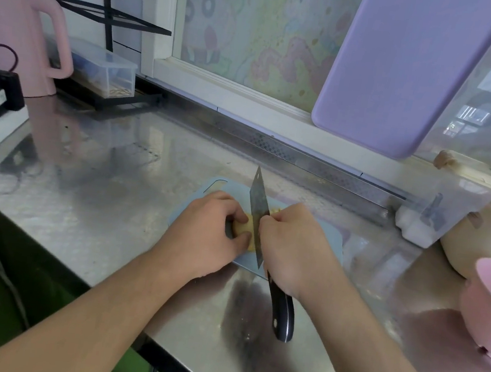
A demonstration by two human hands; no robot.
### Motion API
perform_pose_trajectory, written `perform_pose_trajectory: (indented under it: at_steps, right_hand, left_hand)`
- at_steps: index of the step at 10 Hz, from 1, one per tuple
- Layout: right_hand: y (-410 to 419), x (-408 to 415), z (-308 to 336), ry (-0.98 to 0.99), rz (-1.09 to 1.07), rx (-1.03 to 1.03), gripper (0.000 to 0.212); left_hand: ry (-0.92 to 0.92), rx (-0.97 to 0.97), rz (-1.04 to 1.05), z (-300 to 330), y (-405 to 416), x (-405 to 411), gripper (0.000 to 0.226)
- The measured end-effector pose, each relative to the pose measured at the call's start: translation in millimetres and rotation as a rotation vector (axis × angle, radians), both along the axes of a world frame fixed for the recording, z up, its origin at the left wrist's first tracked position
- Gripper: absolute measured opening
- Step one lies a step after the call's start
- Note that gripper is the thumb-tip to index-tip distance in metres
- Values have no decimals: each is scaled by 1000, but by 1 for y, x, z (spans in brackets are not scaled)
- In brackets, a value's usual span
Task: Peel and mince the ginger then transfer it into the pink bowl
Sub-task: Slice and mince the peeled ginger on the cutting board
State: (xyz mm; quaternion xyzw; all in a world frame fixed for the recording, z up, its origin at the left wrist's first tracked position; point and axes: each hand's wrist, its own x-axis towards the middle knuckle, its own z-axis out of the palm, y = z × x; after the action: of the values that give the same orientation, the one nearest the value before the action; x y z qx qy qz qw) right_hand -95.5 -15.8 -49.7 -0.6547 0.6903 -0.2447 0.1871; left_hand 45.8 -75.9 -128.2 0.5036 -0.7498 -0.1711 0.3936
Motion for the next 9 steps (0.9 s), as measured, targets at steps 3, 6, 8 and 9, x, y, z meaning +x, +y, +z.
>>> perform_pose_trajectory:
  at_steps: [3,6,8,9]
  right_hand:
    - [-9,-5,-4,-113,-44,19,26]
    - [-1,-22,-11,-233,-54,88,22]
    - [1,-25,-3,-307,-64,13,30]
    - [1,-23,-4,-347,-54,3,31]
  left_hand:
    - [23,35,4,-1,2,0,16]
    - [10,43,7,0,4,0,17]
    - [25,38,11,1,2,1,16]
    - [38,43,13,1,2,2,15]
